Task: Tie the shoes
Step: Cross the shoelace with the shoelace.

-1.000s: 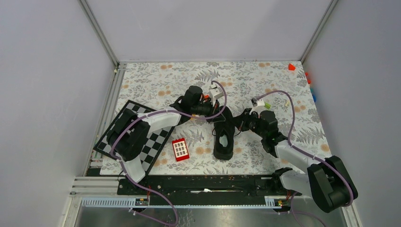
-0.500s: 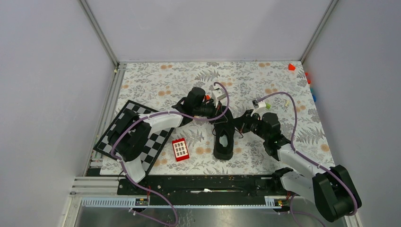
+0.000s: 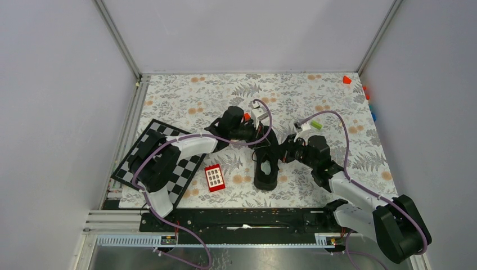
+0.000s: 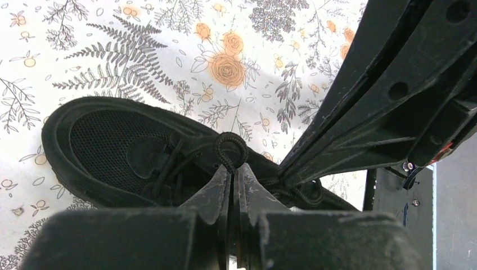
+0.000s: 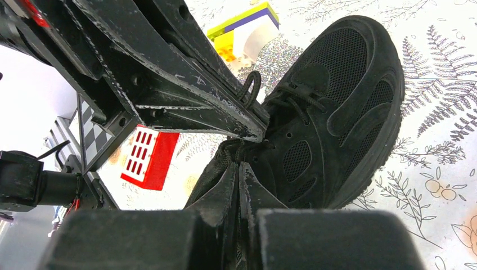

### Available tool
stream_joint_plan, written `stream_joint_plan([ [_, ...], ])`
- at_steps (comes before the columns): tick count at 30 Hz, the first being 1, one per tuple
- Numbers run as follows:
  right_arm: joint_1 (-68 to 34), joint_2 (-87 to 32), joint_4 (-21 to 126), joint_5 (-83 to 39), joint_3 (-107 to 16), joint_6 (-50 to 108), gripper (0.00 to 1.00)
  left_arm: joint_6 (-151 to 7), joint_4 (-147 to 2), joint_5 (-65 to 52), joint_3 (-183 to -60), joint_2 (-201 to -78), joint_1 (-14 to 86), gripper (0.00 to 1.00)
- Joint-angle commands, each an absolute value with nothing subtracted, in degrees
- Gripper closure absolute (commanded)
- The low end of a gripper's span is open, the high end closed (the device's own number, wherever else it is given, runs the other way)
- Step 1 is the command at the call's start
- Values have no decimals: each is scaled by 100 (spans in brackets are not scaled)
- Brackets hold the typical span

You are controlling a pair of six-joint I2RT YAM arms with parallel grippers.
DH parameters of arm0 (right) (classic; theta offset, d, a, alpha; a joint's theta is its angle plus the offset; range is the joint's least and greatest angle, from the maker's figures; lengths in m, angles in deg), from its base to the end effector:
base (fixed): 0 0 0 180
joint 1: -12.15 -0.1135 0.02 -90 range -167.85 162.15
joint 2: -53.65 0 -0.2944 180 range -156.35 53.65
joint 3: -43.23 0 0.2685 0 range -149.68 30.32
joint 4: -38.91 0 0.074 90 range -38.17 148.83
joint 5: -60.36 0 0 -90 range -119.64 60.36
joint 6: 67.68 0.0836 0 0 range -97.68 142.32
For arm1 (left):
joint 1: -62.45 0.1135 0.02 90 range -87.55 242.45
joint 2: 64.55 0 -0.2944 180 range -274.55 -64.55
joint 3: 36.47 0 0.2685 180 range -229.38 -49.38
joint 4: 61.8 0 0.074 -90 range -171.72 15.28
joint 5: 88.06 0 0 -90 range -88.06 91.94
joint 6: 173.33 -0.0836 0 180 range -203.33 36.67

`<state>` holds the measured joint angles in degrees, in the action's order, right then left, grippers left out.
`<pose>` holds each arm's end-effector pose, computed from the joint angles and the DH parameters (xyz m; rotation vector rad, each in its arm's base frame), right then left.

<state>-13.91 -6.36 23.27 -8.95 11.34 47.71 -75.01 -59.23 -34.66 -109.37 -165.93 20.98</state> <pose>0.2190 0.1400 0.2090 -0.2835 1.8583 0.9541 0.2975 -0.3294 0.2124 1.0108 1.8795 -1.1775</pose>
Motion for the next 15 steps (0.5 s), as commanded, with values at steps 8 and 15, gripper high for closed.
stream_joint_plan([
  [8,-1492,-362,2270,-946,1214,4798,100,-7367,-5349,-3336,-10607,-16245,2073,100],
  [15,-1492,-137,2357,-1367,1294,4871,100,-7203,-4901,-3270,-10409,-16075,2080,100],
])
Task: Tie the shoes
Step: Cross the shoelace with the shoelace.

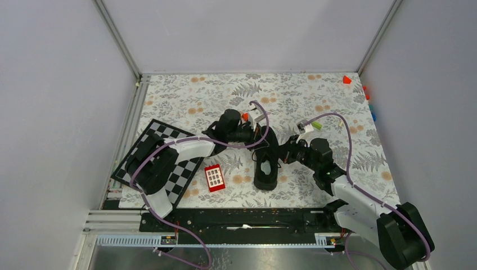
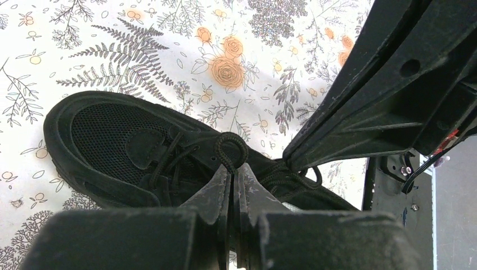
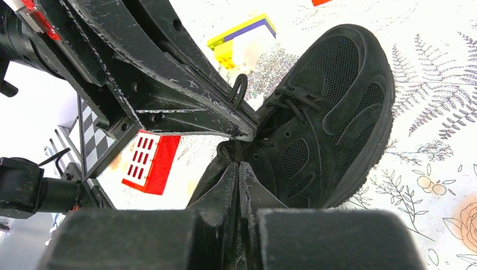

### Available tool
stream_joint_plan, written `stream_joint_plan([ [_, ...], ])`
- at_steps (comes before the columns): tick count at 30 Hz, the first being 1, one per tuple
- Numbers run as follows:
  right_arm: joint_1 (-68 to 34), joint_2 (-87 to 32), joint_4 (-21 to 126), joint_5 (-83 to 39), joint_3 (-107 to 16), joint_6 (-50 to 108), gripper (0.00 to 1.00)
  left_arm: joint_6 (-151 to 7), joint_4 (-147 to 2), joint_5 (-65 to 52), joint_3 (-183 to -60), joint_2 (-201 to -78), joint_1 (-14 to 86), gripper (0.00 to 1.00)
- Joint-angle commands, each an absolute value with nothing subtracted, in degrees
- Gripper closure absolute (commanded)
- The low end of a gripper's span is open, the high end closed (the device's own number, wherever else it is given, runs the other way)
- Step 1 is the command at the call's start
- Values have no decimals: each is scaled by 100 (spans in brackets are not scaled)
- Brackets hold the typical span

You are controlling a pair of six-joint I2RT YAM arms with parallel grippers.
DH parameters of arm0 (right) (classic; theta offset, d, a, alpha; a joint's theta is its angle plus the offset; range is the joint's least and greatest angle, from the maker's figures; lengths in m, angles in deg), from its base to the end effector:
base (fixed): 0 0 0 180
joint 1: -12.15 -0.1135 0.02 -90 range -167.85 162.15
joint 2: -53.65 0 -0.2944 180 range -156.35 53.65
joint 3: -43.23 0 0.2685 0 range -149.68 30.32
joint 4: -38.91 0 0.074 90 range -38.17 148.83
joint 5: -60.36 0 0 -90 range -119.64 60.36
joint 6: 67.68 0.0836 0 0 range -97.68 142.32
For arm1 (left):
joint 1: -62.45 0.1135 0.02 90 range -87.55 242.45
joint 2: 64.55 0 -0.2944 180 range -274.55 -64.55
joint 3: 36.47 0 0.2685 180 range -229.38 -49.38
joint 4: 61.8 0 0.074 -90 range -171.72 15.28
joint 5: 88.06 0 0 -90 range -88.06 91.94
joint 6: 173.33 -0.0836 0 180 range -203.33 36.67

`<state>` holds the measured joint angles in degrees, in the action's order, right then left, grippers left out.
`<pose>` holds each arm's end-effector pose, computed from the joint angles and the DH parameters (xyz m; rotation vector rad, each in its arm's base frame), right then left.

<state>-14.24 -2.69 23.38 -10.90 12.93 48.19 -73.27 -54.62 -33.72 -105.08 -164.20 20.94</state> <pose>0.2108 0.1346 0.2127 -0.2588 1.8246 0.9391 0.2891 -0.3209 0.2079 0.9738 1.8663 -1.1803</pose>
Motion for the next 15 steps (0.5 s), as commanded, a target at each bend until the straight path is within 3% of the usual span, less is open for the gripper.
stream_joint_plan([
  [1,-1491,-141,2358,-1388,1295,4886,100,-7188,-4851,-3269,-10391,-16051,2083,100],
  [15,-1492,-194,2347,-940,1198,4873,100,-7045,-4679,-3360,-10265,-15935,2088,100],
])
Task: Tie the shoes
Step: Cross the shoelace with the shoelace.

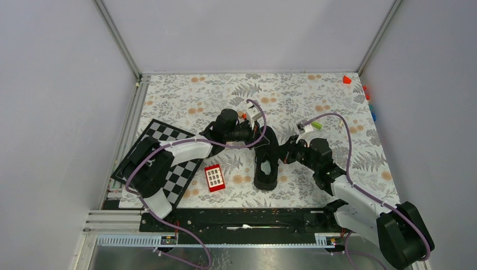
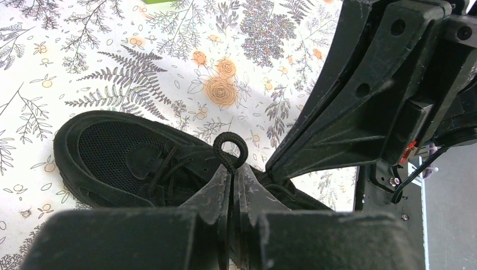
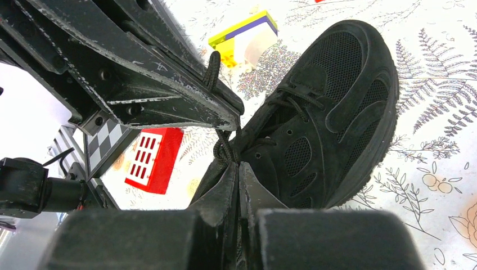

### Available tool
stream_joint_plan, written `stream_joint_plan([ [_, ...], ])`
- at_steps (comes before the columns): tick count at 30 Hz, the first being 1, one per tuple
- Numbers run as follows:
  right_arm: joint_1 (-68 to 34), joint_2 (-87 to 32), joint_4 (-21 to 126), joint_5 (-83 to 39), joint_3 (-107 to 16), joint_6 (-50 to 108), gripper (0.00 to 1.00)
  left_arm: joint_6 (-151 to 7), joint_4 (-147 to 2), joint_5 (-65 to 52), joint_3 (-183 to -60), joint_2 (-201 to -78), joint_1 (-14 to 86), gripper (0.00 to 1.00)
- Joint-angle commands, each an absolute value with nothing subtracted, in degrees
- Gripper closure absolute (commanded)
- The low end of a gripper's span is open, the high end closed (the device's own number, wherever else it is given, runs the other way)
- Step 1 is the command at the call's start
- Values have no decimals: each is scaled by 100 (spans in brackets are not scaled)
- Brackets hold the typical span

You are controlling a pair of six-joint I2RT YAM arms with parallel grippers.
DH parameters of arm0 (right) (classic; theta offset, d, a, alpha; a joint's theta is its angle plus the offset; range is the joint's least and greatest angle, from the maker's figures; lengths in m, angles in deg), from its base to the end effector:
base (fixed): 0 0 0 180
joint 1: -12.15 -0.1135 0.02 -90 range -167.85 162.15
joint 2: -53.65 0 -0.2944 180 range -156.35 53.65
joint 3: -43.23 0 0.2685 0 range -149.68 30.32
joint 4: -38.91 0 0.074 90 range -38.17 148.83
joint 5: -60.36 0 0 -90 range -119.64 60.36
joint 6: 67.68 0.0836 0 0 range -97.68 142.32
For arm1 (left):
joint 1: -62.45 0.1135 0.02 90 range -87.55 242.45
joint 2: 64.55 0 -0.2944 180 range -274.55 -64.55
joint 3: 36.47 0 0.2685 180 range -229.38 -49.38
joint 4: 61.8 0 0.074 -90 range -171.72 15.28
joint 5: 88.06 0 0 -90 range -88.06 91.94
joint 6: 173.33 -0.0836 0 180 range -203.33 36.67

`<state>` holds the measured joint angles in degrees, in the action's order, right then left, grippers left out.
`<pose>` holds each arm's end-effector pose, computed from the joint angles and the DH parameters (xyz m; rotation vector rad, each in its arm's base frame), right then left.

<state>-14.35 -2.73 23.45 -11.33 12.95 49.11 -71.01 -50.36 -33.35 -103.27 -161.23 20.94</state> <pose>0.2110 0.1345 0.2122 -0.2401 1.8314 0.9449 0.2840 -0.3158 0.2271 0.9330 1.7918 -1.2009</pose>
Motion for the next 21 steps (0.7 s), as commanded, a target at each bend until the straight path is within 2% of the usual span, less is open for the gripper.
stream_joint_plan([
  [1,-1492,-142,2383,-962,1215,4865,100,-7056,-4694,-3362,-10264,-15933,2093,100],
  [12,-1487,49,2475,-923,1082,4950,100,-7133,-4811,-3381,-10313,-15935,2093,100],
  [21,-1474,-179,1861,-590,1025,5434,100,-7208,-4858,-3344,-10440,-15971,2184,100],
])
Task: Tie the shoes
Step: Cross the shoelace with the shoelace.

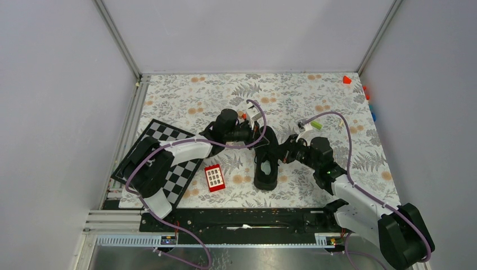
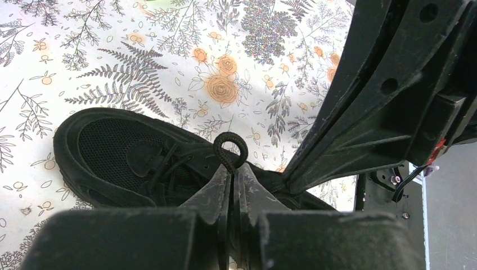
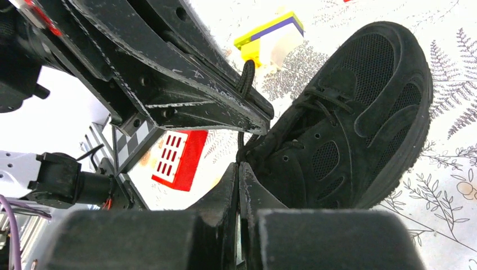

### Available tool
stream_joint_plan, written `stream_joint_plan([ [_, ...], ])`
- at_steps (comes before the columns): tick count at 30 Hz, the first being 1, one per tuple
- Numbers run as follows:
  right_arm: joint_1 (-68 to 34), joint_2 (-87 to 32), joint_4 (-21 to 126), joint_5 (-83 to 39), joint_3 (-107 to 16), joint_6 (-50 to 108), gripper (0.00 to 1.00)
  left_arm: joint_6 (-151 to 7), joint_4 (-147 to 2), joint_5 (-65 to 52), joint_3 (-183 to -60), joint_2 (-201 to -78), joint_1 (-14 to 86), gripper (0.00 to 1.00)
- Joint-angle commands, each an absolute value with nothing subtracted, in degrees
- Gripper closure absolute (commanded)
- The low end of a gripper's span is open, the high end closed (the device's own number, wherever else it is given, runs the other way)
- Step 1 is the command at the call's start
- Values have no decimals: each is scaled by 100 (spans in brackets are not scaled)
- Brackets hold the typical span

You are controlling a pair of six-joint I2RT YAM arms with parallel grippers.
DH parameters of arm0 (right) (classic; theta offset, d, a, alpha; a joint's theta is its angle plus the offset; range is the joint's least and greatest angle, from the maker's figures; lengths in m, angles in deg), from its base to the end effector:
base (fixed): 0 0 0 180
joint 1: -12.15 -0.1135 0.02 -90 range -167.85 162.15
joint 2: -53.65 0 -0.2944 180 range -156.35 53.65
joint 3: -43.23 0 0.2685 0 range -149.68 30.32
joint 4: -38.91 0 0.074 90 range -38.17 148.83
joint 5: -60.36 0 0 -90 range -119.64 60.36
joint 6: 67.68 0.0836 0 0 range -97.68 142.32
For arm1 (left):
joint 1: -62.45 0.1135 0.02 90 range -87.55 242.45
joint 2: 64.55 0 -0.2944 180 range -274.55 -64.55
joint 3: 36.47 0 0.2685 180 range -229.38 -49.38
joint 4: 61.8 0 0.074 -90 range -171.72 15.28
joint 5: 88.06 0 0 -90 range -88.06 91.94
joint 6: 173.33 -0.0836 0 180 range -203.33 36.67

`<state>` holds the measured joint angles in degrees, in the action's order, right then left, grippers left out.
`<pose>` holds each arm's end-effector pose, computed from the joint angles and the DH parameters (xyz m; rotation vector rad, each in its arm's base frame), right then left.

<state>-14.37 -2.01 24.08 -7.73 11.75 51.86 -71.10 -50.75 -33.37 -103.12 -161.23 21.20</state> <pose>0.2084 0.1388 0.2220 -0.2504 1.8232 1.0346 0.2848 -0.3140 0.2253 0.9303 1.8021 -1.1971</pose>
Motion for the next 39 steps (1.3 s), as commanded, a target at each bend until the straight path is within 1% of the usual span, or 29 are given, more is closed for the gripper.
stream_joint_plan([
  [1,-1474,-126,1834,-655,1061,5454,100,-7212,-4861,-3366,-10426,-15959,2197,100],
  [12,-1475,622,2158,-1378,1548,5462,100,-7182,-4803,-3429,-10411,-15874,2212,100],
  [22,-1474,952,2321,-1496,1853,5601,100,-7203,-4833,-3404,-10458,-15905,2217,100],
  [24,-1474,979,2242,-1368,1902,5605,100,-7224,-4844,-3395,-10449,-15902,2214,100],
  [27,-1476,814,2000,-784,1844,5550,100,-7218,-4890,-3406,-10489,-15943,2215,100],
  [33,-1483,5,1559,541,1484,5539,100,-7191,-4835,-3410,-10475,-15924,2213,100],
  [37,-1483,-260,1756,680,1291,5374,100,-7182,-4868,-3426,-10469,-15910,2213,100],
  [39,-1483,-290,2083,738,1140,5231,100,-7174,-4862,-3432,-10443,-15911,2211,100],
])
